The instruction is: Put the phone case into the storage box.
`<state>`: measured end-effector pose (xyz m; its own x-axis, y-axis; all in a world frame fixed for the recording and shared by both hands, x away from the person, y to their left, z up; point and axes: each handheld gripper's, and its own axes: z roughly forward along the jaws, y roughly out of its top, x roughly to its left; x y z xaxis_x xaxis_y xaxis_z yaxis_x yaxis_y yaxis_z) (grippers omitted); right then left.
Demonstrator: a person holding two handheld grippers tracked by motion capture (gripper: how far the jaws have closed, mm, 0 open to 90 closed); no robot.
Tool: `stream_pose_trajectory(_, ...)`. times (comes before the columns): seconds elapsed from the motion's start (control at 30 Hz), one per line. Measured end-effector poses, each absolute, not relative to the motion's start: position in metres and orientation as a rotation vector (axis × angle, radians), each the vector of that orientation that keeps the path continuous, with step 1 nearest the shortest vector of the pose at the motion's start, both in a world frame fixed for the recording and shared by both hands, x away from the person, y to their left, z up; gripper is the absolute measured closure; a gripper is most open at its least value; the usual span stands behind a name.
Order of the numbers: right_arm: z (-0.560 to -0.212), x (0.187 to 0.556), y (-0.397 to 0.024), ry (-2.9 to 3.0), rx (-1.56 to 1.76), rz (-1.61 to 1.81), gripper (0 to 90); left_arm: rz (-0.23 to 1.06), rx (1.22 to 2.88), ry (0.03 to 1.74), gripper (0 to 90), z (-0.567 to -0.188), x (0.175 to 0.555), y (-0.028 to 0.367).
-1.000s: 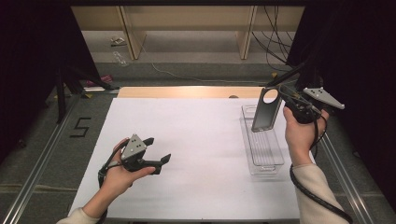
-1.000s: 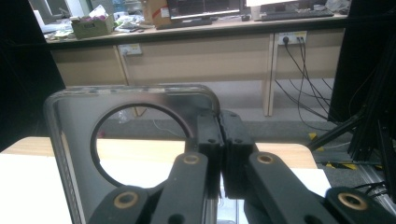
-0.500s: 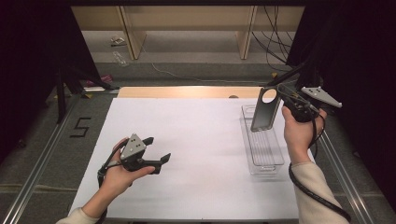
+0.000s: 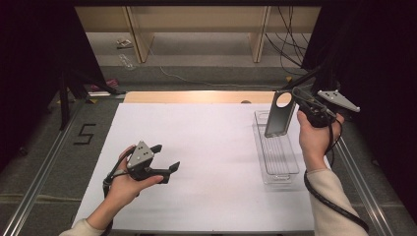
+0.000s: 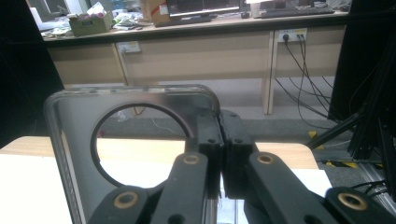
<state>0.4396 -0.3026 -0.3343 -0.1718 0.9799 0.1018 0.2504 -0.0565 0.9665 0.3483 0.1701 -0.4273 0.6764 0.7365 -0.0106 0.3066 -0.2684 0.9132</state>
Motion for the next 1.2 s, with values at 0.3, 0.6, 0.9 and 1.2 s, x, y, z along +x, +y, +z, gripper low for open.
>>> stream_pose_trajectory(0.3, -0.335, 0.442, -0.301, 1.5, 1.358, 1.275, 88.6, 0.519, 1.855, 0.821, 14.9, -0.427, 0.348, 0.17)
stream_pose_trajectory(0.6, -0.336, 0.445, -0.3, 1.503, 1.36, 1.272, 88.6, 0.512, 1.856, 0.825, 14.9, -0.429, 0.349, 0.17)
stream_pose_trajectory(0.9, -0.337, 0.448, -0.3, 1.501, 1.365, 1.268, 88.5, 0.513, 1.851, 0.823, 14.9, -0.428, 0.349, 0.17)
stream_pose_trajectory(1.2, -0.337, 0.45, -0.301, 1.498, 1.367, 1.266, 88.5, 0.513, 1.851, 0.824, 14.9, -0.428, 0.349, 0.17)
